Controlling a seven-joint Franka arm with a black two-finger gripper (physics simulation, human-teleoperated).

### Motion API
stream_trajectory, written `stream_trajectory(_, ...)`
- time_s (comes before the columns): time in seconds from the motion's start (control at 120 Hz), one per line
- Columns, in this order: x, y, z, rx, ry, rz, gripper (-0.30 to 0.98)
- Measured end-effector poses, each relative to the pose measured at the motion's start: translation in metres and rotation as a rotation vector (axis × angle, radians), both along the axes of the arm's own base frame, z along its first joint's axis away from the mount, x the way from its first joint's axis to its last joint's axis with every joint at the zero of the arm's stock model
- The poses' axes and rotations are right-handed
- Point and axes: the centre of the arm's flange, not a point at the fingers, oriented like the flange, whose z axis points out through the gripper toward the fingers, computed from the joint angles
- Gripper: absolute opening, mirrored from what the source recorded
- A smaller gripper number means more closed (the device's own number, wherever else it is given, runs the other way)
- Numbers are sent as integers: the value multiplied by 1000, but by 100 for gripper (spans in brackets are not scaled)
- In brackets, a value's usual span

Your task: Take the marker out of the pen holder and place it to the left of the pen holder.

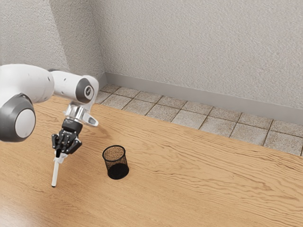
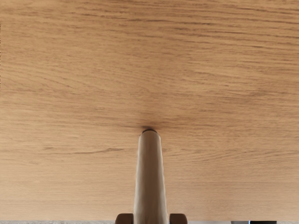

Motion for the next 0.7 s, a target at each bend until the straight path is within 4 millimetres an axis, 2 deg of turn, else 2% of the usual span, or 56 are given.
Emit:
stream_trajectory(0.133,-1,3,-3,-3,5,12,13)
stream_trajectory(0.25,1,3,-1,-2,2,14,35)
stream_trajectory(0.333,6,-1,14,-5,-29,8,46)
stream_trajectory(0.383,14,-17,53,-19,-109,-19,51)
stream_trajectory(0.45,17,-46,138,-33,-272,-72,55)
stream_trajectory(0.517,-3,-69,231,-29,-454,-117,59)
stream_trajectory(0.575,-32,-82,302,-13,-609,-144,61)
stream_trajectory(0.642,-65,-92,358,5,-754,-165,63)
stream_trajectory(0.7,-77,-97,380,12,-833,-171,65)
